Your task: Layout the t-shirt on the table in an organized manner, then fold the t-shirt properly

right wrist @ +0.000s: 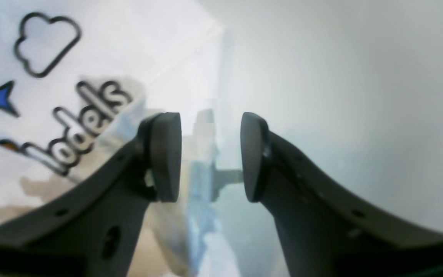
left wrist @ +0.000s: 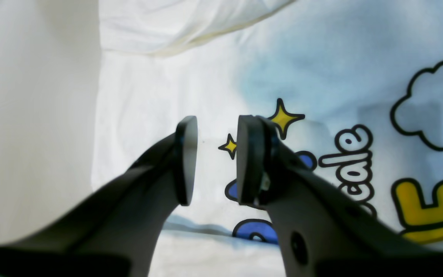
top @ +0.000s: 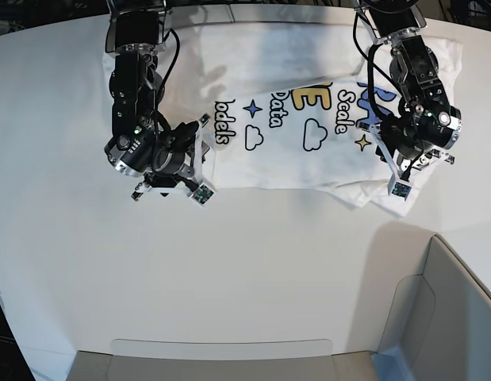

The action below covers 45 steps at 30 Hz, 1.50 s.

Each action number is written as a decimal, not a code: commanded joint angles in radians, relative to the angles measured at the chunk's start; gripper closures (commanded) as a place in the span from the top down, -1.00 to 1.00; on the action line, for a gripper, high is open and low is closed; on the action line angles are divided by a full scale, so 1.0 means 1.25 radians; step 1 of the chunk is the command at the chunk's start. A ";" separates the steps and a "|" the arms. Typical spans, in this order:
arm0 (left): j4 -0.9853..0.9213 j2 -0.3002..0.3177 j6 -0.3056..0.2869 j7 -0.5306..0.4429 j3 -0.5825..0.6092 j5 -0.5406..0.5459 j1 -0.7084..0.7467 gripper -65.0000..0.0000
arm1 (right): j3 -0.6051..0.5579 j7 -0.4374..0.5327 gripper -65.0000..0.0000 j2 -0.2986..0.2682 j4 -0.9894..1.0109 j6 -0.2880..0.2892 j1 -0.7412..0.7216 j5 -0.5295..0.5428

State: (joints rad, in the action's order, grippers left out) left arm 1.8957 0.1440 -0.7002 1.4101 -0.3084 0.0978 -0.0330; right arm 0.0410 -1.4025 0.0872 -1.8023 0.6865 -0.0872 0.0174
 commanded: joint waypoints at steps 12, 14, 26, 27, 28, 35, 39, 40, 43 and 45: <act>0.011 0.006 0.002 -0.011 -0.001 0.003 -0.010 -0.48 | 0.116 0.005 -0.22 0.038 -0.015 0.009 0.065 0.011; 0.011 0.006 0.002 -0.011 -0.001 0.003 -0.010 -0.48 | 0.116 0.005 -0.22 0.036 -0.015 0.009 0.073 0.033; -0.068 0.006 0.002 -0.011 -0.001 0.003 -0.010 -0.48 | 0.114 0.005 -0.22 0.032 -0.037 0.009 0.091 0.100; -0.068 0.006 0.002 -0.011 -0.001 0.003 -0.010 -0.48 | 0.114 0.005 -0.22 0.032 -0.037 0.009 0.094 0.100; -0.068 0.006 0.002 -0.011 -0.001 0.003 -0.010 -0.48 | 0.114 0.005 -0.22 0.032 -0.035 0.009 0.099 0.100; -0.068 0.006 0.002 -0.011 -0.001 0.003 -0.016 -0.48 | 0.114 0.005 -0.35 0.030 -0.033 0.009 0.108 0.100; -0.068 0.006 0.002 -0.011 -0.001 0.003 -0.016 -0.48 | 0.114 0.005 -0.87 0.030 -0.032 0.009 0.106 0.098; -0.068 0.006 0.002 -0.011 -0.001 0.003 -0.016 -0.48 | 0.115 0.005 -0.99 0.030 -0.032 0.009 0.105 0.098; -0.068 0.006 0.002 -0.011 -0.001 0.003 -0.016 -0.48 | 0.115 0.005 -1.00 0.030 -0.032 0.009 0.100 0.098; -0.068 0.006 0.002 -0.011 -0.001 0.003 -0.016 -0.48 | 0.114 0.005 -1.00 0.030 -0.033 0.009 0.083 0.101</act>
State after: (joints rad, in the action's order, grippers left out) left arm 1.7939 0.1436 -0.7002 1.4097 -0.3084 0.1017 -0.0368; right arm 0.1860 -1.4078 0.1246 -1.8297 0.6865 0.0418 0.1322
